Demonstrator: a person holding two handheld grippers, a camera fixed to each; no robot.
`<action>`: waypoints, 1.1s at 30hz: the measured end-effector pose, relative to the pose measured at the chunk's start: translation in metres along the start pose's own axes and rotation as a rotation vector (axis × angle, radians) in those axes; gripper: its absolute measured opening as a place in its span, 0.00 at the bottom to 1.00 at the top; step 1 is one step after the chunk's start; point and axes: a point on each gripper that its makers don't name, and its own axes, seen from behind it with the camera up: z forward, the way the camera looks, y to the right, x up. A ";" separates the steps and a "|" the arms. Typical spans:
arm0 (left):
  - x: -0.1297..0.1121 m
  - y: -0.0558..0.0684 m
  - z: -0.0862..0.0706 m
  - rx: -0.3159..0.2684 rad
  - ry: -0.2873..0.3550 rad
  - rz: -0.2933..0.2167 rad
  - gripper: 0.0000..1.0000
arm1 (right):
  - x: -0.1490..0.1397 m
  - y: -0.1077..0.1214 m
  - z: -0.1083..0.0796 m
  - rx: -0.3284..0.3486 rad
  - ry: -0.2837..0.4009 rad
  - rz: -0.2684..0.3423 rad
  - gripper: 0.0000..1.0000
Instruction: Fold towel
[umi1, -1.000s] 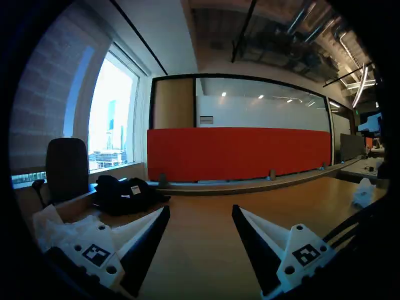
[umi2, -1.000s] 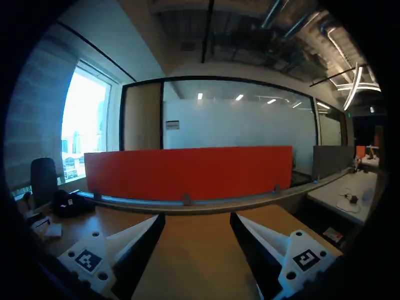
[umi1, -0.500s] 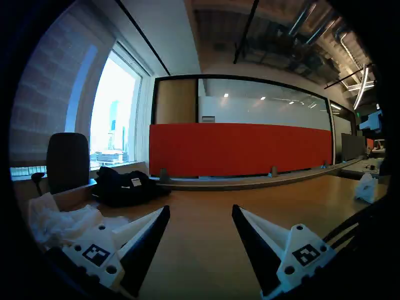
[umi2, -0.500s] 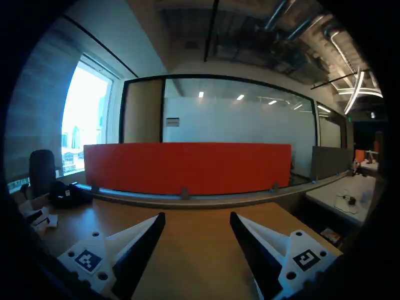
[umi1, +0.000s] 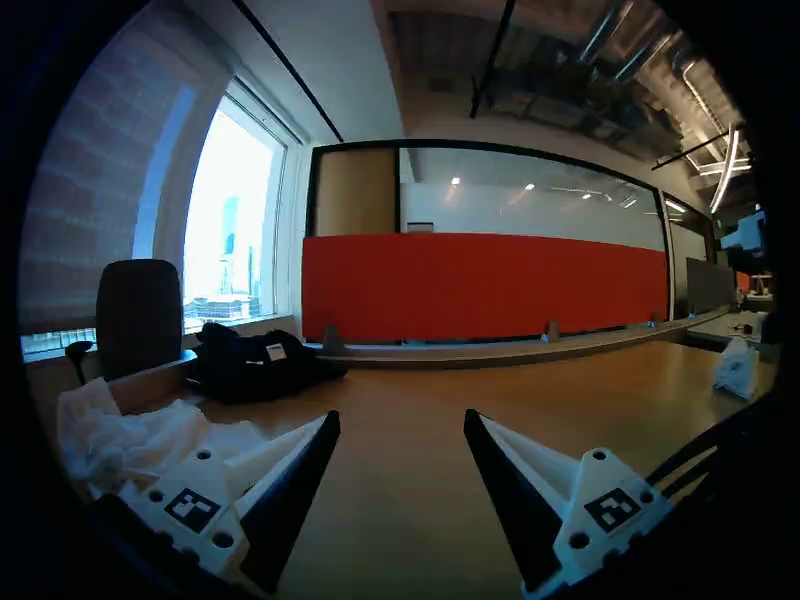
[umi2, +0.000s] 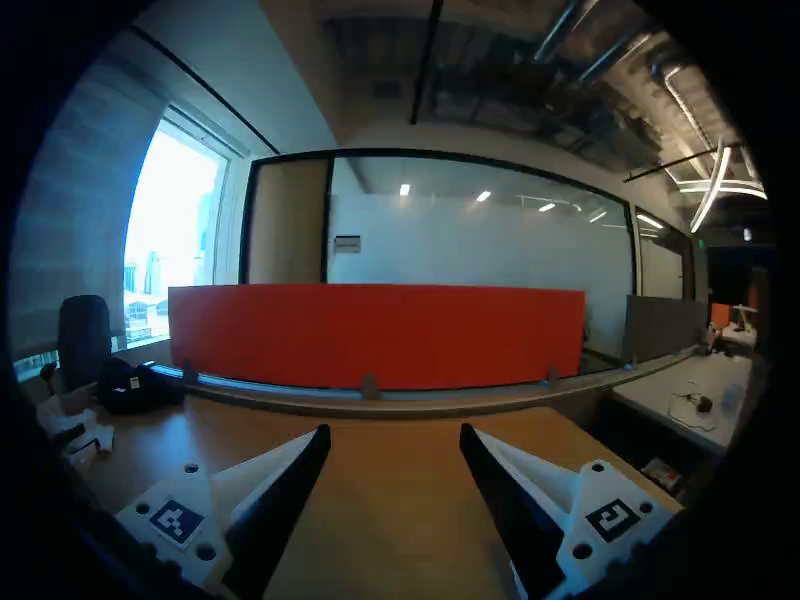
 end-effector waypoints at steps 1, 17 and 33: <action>0.000 0.000 0.000 -0.001 0.000 0.000 0.92 | 0.000 0.000 0.000 0.002 0.001 0.000 1.00; -0.001 0.000 0.001 -0.002 -0.002 -0.001 0.92 | -0.009 0.018 0.004 -0.005 0.042 -0.022 1.00; -0.001 0.000 0.001 -0.002 -0.002 0.000 0.92 | -0.059 0.026 0.005 0.016 0.058 -0.003 1.00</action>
